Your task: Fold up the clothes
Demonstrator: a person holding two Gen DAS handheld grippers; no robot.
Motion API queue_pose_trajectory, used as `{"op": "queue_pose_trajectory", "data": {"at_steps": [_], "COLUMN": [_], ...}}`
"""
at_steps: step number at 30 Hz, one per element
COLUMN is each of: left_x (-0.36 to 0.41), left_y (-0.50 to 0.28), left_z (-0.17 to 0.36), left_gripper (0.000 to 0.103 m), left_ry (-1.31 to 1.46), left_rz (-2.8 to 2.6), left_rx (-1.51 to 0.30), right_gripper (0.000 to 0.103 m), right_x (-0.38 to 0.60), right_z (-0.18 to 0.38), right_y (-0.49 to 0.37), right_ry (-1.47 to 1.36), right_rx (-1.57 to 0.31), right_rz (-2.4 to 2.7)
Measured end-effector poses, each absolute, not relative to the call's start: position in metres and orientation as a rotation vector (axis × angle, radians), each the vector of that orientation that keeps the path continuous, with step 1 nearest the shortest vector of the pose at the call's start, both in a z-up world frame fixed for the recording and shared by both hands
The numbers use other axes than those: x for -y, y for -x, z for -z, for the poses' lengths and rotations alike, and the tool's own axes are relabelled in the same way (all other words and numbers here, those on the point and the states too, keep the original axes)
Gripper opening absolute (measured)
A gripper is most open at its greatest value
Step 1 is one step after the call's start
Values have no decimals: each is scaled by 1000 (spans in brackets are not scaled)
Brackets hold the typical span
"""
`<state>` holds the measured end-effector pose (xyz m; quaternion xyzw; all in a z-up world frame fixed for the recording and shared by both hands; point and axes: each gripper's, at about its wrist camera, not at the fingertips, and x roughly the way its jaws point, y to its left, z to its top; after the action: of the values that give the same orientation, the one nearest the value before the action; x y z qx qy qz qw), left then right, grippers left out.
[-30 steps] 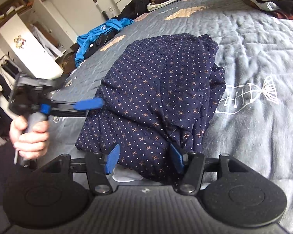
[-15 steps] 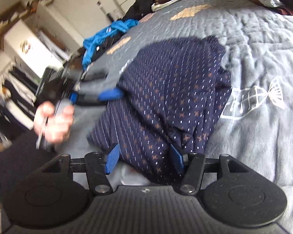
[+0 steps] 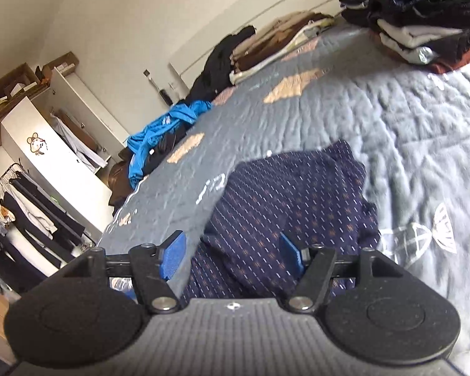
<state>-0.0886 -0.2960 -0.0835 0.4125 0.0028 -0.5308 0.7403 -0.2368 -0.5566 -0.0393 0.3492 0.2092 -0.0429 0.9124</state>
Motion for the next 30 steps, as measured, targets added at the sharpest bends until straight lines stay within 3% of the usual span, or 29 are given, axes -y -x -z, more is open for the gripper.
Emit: {"op": "queue_pose_trajectory", "data": {"at_steps": [5,12,15,17,19,24,26,30], "left_x": [303,310,316,319,319,322,323,319], "left_y": [99,105,100,99,101,99,96,91], "left_z": [98,122,125,128,132,140,139,126], "left_gripper": [71,68,57,31,28,30,8,6], "left_ry": [-1006,-1145,-1149,-1165,-1177,-1209,-1210,-1162], "left_rz": [1120,1118,1108,1111,1120,1117,1125,1165], "left_rx": [200,332,353,371,398,416,400,328], "right_gripper": [69,71,72,72,72,73,73,74], "right_x": [557,557,553,550,545,538,537,536], "right_z": [26,22,32,38,42,50,55,65], "right_y": [205,138,113,100,90,70,65,56], "right_ry": [-729,-619,-580,-587,-590,-588,-580,-587], "right_rx": [-404,-488,-535,-552,-559,-583,-599,-619], "right_rz": [98,129,127,110,100,83,96,119]}}
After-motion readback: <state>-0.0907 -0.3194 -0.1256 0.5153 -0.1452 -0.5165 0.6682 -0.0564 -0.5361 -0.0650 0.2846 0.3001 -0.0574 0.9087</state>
